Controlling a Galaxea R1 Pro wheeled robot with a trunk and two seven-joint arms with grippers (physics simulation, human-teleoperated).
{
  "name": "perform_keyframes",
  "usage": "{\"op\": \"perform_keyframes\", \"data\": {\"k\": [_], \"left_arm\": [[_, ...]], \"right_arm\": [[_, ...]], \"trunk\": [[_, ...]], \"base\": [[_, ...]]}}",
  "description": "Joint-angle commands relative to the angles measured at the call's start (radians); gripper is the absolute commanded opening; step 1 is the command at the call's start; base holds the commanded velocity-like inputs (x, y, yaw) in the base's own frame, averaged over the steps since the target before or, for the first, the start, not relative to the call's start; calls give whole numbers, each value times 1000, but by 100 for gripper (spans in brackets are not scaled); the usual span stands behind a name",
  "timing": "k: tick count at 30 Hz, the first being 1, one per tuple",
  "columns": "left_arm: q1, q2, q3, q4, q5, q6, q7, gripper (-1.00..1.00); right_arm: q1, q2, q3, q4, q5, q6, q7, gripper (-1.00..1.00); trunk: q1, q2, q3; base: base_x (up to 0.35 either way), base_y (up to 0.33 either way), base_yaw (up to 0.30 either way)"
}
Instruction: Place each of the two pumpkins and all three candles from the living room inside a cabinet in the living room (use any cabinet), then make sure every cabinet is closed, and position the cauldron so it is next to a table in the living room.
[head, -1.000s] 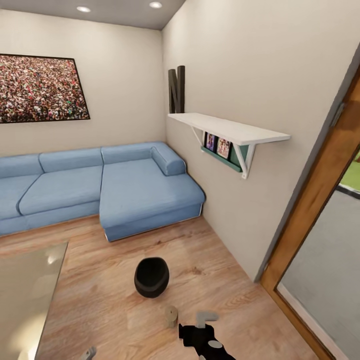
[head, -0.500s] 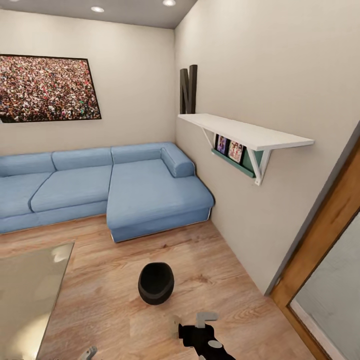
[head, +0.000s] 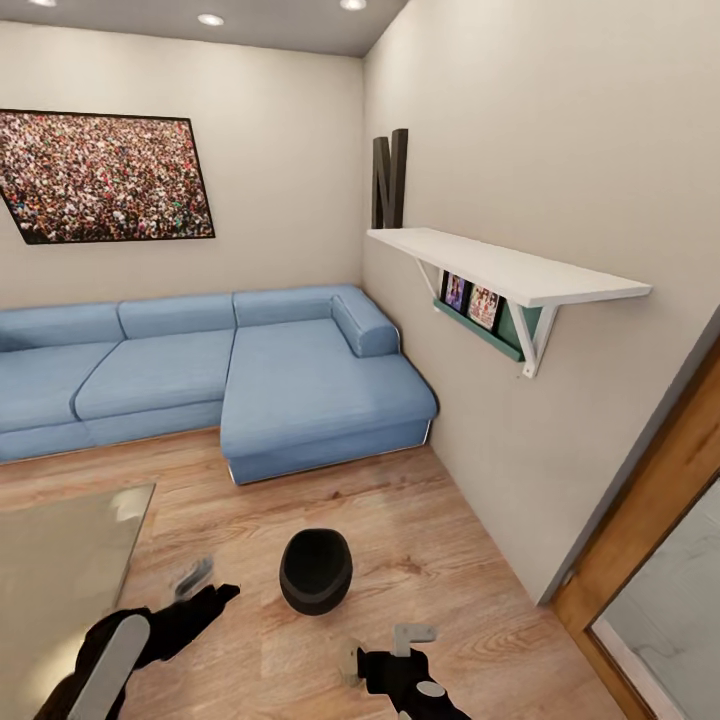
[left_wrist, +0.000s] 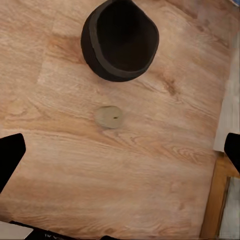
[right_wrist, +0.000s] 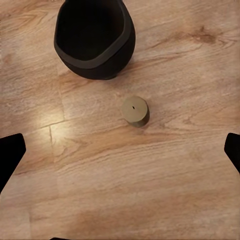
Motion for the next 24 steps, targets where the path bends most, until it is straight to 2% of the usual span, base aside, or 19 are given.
{"op": "perform_keyframes", "data": {"k": [1, 3, 5, 7, 10, 12, 16, 23, 24], "left_arm": [[0, 0, 11, -42, 14, 38, 8, 100], [0, 1, 26, -101, 30, 93, 6, 100], [0, 2, 37, -127, 50, 118, 6, 100], [1, 4, 62, -144, 91, 146, 6, 100], [0, 6, 112, -181, 170, 208, 6, 100], [1, 7, 129, -205, 206, 235, 5, 100], [1, 8, 141, -229, 261, 253, 1, 100], [1, 11, 142, -233, 328, 256, 0, 100], [1, 10, 139, -232, 355, 257, 0, 100]], "right_arm": [[-1, 0, 8, -1, -7, 2, -9, 100], [-1, 1, 8, -1, -7, 2, -9, 100], [-1, 1, 8, -1, -7, 2, -9, 100], [0, 2, 8, -1, -7, 1, -9, 100], [-1, 0, 8, 0, -7, 2, -8, 100], [-1, 0, 8, 0, -7, 2, -8, 100], [-1, 1, 8, 1, -7, -3, -7, 100], [-1, 1, 8, -3, -7, -4, -7, 100], [-1, 2, 8, -3, -7, -1, -6, 100]], "trunk": [[0, -1, -1], [0, -1, -1], [0, -1, -1], [0, -1, -1], [0, -1, -1], [0, -1, -1], [0, -1, -1], [0, -1, -1], [0, -1, -1]], "base": [[0, 0, 0], [0, 0, 0], [0, 0, 0], [0, 0, 0], [0, 0, 0], [0, 0, 0], [0, 0, 0], [0, 0, 0], [0, 0, 0]]}}
